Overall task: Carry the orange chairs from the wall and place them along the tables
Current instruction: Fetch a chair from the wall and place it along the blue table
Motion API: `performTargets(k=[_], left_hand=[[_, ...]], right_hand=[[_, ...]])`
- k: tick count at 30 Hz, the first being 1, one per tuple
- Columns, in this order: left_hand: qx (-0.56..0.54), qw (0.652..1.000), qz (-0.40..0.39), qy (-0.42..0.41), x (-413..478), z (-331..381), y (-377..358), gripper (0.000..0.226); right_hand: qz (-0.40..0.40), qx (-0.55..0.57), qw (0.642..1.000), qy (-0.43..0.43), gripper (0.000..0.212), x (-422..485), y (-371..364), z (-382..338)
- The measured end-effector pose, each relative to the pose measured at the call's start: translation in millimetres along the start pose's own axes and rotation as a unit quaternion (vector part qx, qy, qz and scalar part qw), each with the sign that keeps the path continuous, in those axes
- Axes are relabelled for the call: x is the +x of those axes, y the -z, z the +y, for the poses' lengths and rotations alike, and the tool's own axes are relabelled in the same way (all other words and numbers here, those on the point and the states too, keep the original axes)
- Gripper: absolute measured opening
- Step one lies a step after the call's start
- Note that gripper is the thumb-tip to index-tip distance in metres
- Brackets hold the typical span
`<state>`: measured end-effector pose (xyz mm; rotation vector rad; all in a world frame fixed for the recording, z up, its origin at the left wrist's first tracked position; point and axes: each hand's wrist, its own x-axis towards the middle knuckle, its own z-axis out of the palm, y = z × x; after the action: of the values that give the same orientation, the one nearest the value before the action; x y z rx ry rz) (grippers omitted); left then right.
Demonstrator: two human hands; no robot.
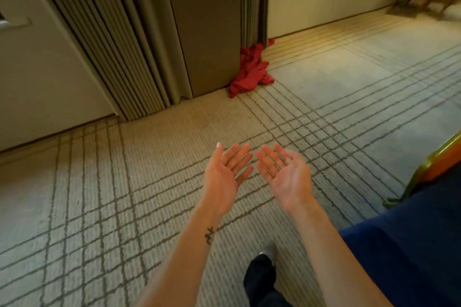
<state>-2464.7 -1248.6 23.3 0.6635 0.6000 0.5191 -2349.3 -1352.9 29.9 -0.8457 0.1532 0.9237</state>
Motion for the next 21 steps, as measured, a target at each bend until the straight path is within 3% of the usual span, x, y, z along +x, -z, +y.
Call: performTargets(k=[6, 14, 21], left_hand=[[0.022, 0.999, -0.011, 0.024, 166.6, 26.9, -68.4, 0.060], [0.005, 0.999, -0.009, 0.034, 328.3, 56.2, -134.8, 0.060], [-0.012, 0.997, -0.052, 0.061, 508.5, 67.4, -189.1, 0.060]], right_hand=[[0.009, 0.034, 0.999, 0.004, 0.039, 151.6, -22.0, -77.3], [0.012, 0.037, 0.999, 0.016, 0.038, 289.6, -57.3, -178.0], [0.031, 0.047, 0.998, 0.040, 0.041, 444.0, -81.0, -251.5]])
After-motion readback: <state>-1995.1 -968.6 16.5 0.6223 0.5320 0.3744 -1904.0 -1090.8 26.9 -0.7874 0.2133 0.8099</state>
